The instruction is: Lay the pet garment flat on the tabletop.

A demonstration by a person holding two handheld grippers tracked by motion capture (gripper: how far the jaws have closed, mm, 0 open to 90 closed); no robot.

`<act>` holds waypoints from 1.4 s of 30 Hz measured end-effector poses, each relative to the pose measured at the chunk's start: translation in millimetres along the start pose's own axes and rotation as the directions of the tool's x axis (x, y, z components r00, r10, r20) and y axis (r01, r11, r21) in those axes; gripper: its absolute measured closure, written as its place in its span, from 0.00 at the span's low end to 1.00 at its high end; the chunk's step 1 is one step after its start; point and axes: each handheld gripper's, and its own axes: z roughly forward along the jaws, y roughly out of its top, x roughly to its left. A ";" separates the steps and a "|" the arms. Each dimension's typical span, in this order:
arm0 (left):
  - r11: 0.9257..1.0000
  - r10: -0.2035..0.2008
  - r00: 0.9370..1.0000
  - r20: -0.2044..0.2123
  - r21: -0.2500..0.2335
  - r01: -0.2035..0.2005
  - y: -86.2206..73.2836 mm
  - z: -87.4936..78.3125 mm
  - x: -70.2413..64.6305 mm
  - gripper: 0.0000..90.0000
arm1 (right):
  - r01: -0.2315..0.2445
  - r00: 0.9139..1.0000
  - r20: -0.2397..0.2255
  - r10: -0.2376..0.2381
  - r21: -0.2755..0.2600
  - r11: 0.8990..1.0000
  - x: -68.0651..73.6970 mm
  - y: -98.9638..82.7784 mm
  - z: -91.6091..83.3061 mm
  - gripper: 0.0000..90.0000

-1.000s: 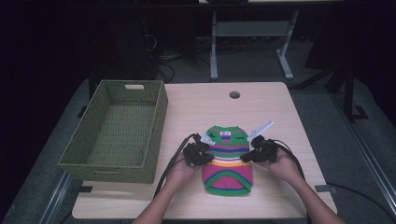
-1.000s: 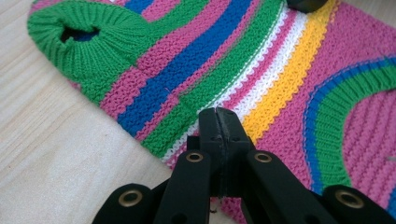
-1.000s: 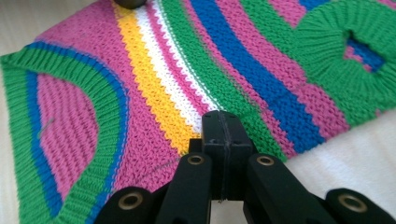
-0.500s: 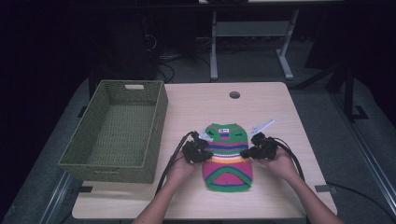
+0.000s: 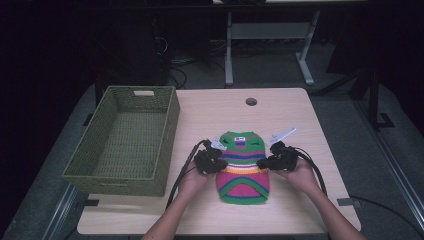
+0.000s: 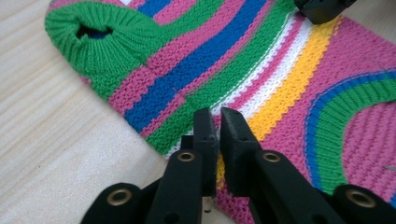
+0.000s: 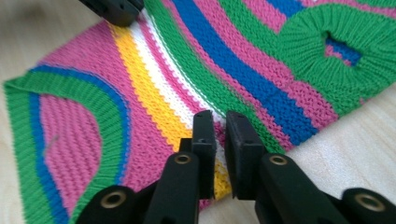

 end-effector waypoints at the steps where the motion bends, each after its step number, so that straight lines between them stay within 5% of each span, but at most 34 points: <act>1: 1.000 -0.006 1.000 0.014 -0.008 0.006 0.1 -0.9 0.8 0.91 | -0.002 1.000 0.001 0.002 -0.001 1.000 0.2 0.2 -1.4 0.87; 14: 0.999 -0.019 1.000 0.025 -0.048 0.020 0.4 -12.2 -2.3 0.65 | -0.029 0.999 -0.022 0.028 -0.052 0.998 -2.7 -2.4 -13.6 0.64; 24: 0.992 -0.083 0.996 0.020 -0.098 0.084 -4.0 -19.5 1.3 0.41 | -0.033 0.999 0.009 0.034 -0.079 0.996 -4.8 -5.4 -21.7 0.39; 42: 0.989 -0.096 0.995 0.002 -0.115 0.095 -14.2 -27.5 4.0 0.32 | -0.040 0.999 0.010 0.041 -0.099 0.994 -9.7 -16.4 -34.7 0.35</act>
